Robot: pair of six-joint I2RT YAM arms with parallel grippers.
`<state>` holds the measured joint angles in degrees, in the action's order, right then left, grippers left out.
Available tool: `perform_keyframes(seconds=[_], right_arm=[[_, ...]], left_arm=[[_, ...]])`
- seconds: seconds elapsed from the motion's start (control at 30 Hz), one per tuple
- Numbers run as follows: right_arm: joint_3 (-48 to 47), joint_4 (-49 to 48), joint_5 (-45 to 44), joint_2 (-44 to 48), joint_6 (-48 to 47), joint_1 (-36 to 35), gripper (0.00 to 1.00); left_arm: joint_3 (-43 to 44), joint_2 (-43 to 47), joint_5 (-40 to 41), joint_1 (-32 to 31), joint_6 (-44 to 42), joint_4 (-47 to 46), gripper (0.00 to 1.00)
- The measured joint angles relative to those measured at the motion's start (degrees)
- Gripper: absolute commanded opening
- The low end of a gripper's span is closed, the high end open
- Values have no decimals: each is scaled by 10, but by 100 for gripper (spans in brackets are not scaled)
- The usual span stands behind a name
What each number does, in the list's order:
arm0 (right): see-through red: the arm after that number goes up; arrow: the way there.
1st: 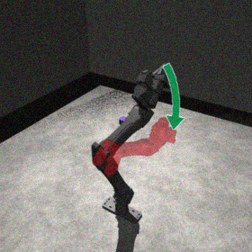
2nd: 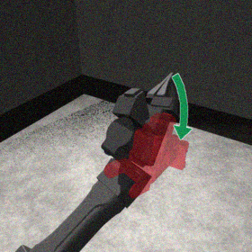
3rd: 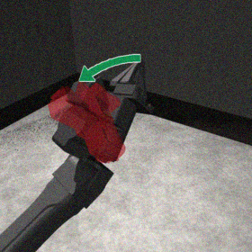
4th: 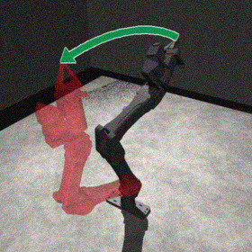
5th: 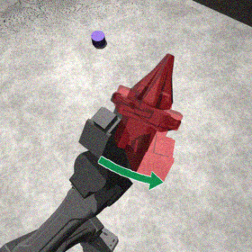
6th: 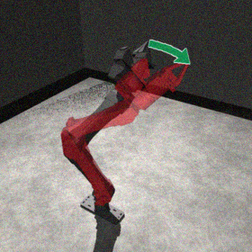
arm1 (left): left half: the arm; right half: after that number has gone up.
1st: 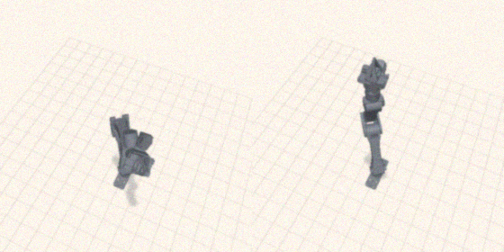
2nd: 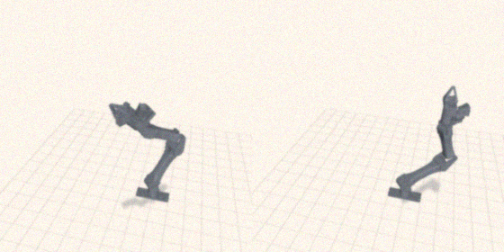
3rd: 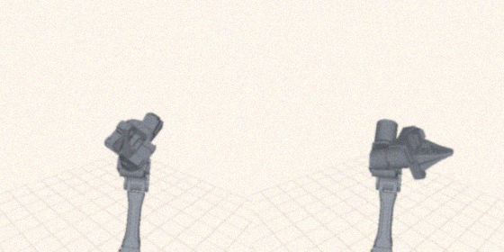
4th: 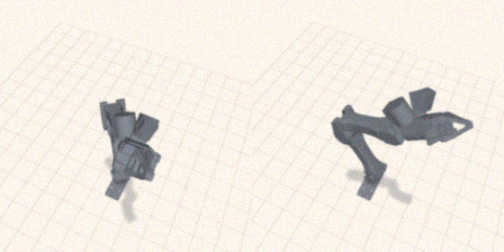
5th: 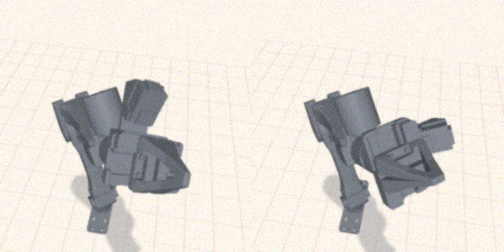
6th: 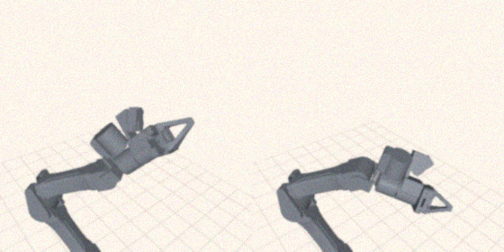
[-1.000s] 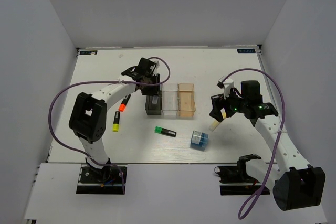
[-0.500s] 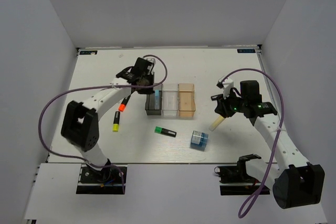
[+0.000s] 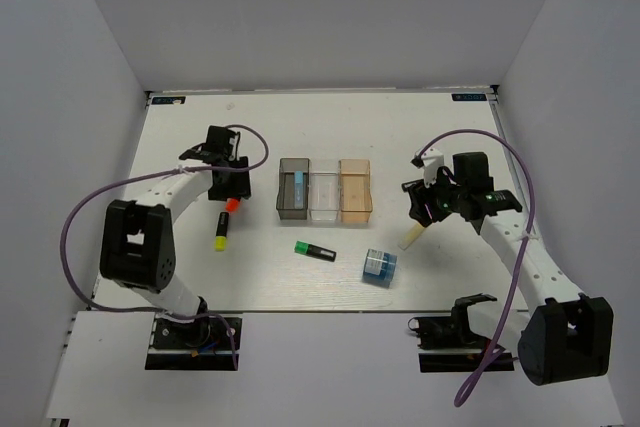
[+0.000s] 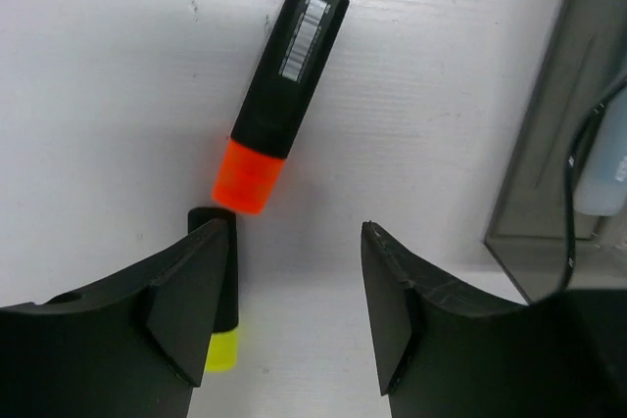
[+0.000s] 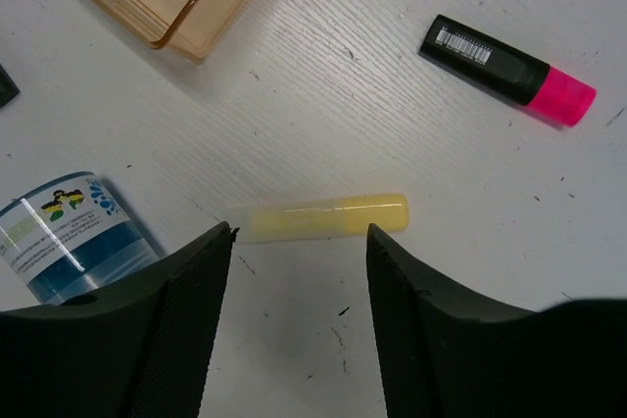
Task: Sort the stationery into containers
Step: Pick up the pen from the center of the board.
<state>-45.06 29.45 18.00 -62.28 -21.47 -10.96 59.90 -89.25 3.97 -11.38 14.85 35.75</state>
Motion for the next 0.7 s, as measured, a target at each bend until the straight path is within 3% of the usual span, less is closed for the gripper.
perform_keyframes(seconds=[0.23, 0.43, 0.53, 0.57, 0.7], right_arm=[[9, -10, -12, 0, -1, 0, 62], [10, -15, -29, 0, -3, 0, 63], [13, -30, -45, -2, -18, 0, 69], [16, -37, -49, -4, -31, 0, 69], [38, -66, -54, -14, -151, 5, 72]], left_arm=[[76, -99, -11, 8, -37, -3, 68], [78, -99, -17, 27, -43, -7, 68], [76, -93, -19, 33, -42, -6, 66], [74, -87, -21, 33, -38, -4, 64], [28, -27, -44, 34, 1, -8, 20]])
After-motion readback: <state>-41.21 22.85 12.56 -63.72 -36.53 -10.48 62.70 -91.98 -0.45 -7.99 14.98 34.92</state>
